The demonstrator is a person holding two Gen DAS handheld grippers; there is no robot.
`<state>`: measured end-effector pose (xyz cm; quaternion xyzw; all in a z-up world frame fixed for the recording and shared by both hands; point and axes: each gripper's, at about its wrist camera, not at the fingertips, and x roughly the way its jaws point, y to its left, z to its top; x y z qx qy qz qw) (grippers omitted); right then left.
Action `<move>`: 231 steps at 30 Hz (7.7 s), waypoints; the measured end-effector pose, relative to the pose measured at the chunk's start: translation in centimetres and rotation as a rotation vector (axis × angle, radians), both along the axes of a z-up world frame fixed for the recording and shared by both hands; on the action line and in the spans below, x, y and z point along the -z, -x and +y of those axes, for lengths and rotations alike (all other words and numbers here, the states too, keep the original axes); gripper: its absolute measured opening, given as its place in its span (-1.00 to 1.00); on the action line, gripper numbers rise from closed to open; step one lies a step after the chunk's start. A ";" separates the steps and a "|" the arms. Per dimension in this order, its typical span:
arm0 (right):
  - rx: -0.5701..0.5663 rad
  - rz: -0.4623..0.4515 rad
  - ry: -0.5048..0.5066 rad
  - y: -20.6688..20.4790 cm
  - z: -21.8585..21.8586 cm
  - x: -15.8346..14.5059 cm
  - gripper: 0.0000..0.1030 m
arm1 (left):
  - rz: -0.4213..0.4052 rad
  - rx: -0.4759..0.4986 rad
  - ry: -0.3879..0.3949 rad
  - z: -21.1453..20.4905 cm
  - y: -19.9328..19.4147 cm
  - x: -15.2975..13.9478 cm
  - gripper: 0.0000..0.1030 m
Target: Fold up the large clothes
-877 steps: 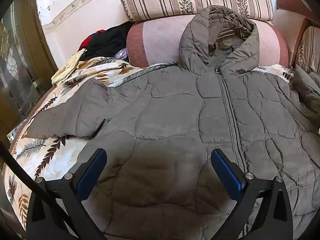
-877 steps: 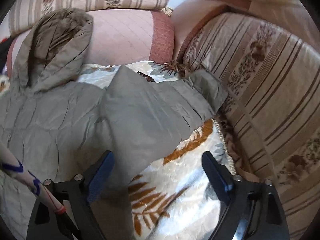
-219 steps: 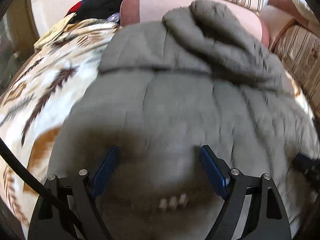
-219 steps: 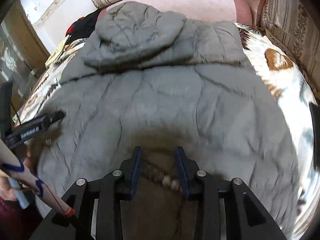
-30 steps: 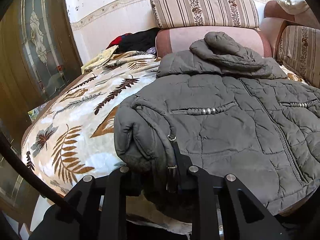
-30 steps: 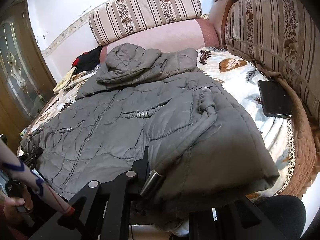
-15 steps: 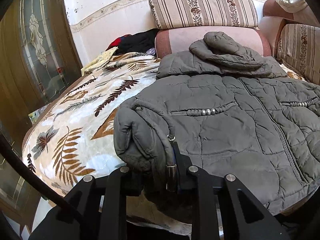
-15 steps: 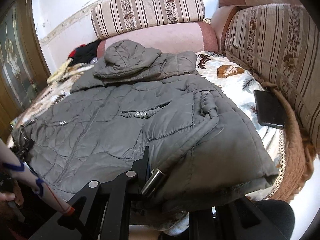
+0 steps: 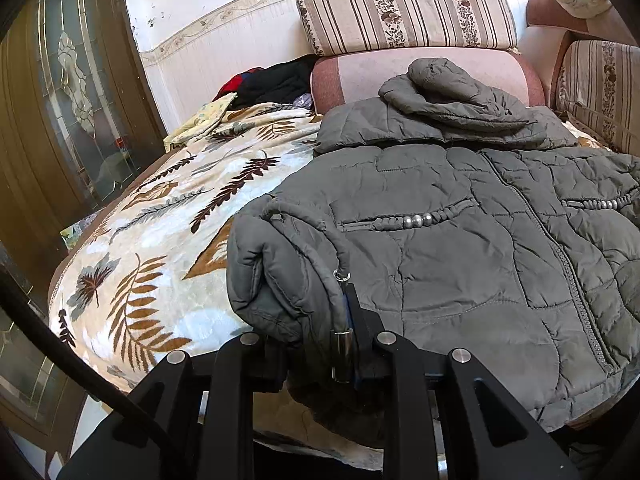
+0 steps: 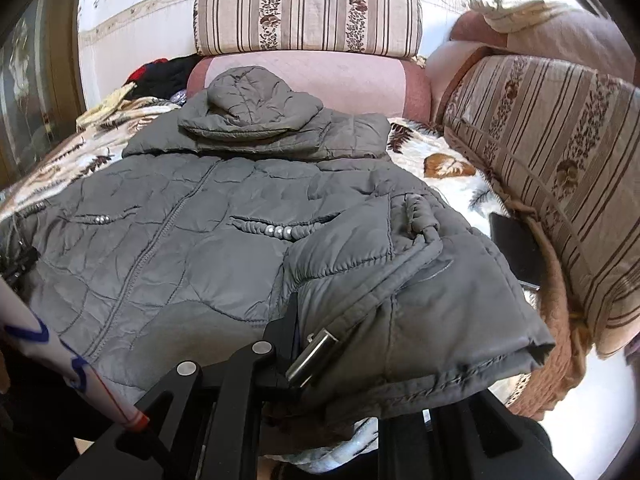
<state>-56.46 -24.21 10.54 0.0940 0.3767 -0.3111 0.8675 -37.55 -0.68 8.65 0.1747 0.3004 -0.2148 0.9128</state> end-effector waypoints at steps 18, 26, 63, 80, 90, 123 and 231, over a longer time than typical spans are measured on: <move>0.113 -0.153 -0.278 -1.1 -2.1 -0.9 -0.68 | 0.020 -0.011 -0.004 -0.3 -0.3 0.1 -0.58; 0.135 -0.121 -0.269 -2.0 -1.8 -0.8 -0.68 | 0.008 -0.016 -0.030 -1.3 -0.2 -0.8 -0.58; 0.032 -0.331 0.030 -5.3 -4.1 -9.9 -0.68 | -0.114 -0.004 0.159 -3.1 -5.9 -9.8 -0.58; 0.015 -0.352 -0.001 -6.7 -5.9 -11.5 -0.68 | 0.135 0.248 0.307 -1.0 -10.3 -10.7 -0.58; -0.023 -0.355 0.003 -7.1 -6.4 -11.9 -0.68 | 0.129 0.313 0.301 -0.7 -10.5 -10.9 -0.58; 0.166 -0.151 -0.331 -35.7 -36.6 -1.7 -0.68 | 0.231 0.086 0.198 -30.5 -41.4 -7.5 -0.50; 0.315 -0.172 -0.410 -17.0 -29.2 3.6 -0.38 | 0.390 -0.176 0.299 -13.7 -32.1 1.1 0.48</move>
